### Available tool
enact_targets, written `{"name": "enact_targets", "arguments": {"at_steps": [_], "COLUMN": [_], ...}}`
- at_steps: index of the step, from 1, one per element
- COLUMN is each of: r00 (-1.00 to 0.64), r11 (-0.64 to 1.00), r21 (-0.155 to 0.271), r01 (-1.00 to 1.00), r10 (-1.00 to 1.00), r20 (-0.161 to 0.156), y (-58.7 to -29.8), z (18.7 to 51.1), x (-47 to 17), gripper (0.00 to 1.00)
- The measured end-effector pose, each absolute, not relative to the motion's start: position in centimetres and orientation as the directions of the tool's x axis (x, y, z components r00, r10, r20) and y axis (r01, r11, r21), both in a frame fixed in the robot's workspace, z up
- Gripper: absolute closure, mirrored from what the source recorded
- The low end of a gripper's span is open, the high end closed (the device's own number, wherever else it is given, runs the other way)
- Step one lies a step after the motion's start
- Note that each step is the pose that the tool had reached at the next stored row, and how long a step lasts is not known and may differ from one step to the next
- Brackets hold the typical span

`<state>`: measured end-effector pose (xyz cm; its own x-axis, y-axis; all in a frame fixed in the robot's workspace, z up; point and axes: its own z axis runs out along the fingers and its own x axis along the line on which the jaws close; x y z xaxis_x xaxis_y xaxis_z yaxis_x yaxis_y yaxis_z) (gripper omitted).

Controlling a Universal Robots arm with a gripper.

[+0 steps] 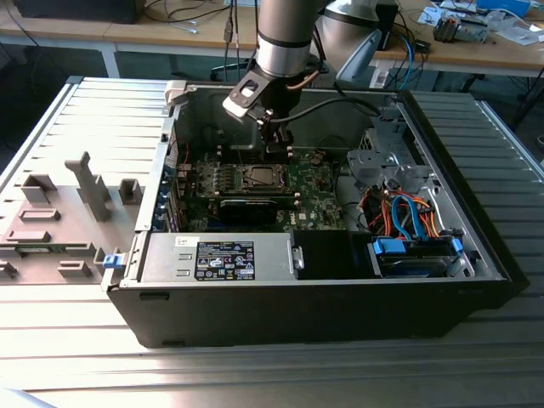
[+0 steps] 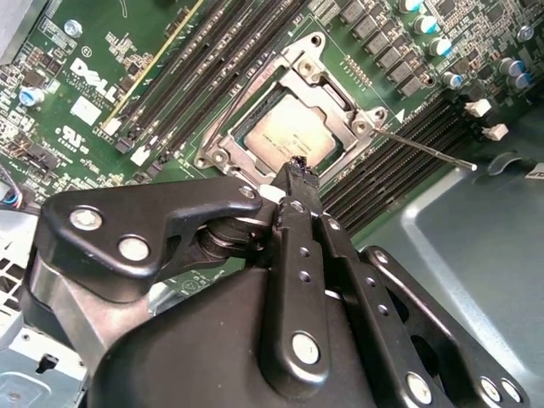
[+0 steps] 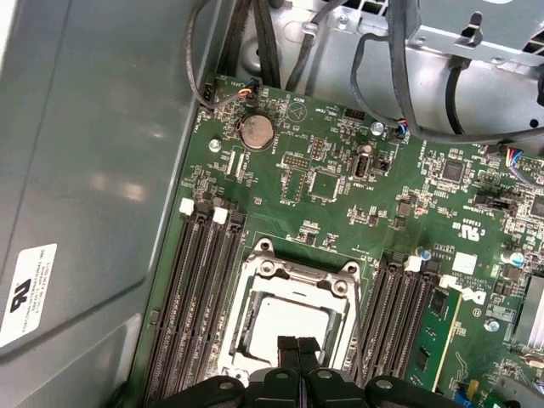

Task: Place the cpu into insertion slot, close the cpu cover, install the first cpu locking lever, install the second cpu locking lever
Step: 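Install the first cpu locking lever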

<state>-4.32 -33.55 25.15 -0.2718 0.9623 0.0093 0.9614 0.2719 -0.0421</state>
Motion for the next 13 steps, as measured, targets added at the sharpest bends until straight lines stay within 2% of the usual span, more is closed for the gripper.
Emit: {"name": "enact_targets", "arguments": {"at_steps": [13], "r00": [-0.332], "r11": [0.332], "r21": [-0.042], "r01": [0.942], "r10": [0.943], "r20": [0.009], "y": [-33.55], "z": [25.15], "x": [-4.32], "gripper": [0.89]}}
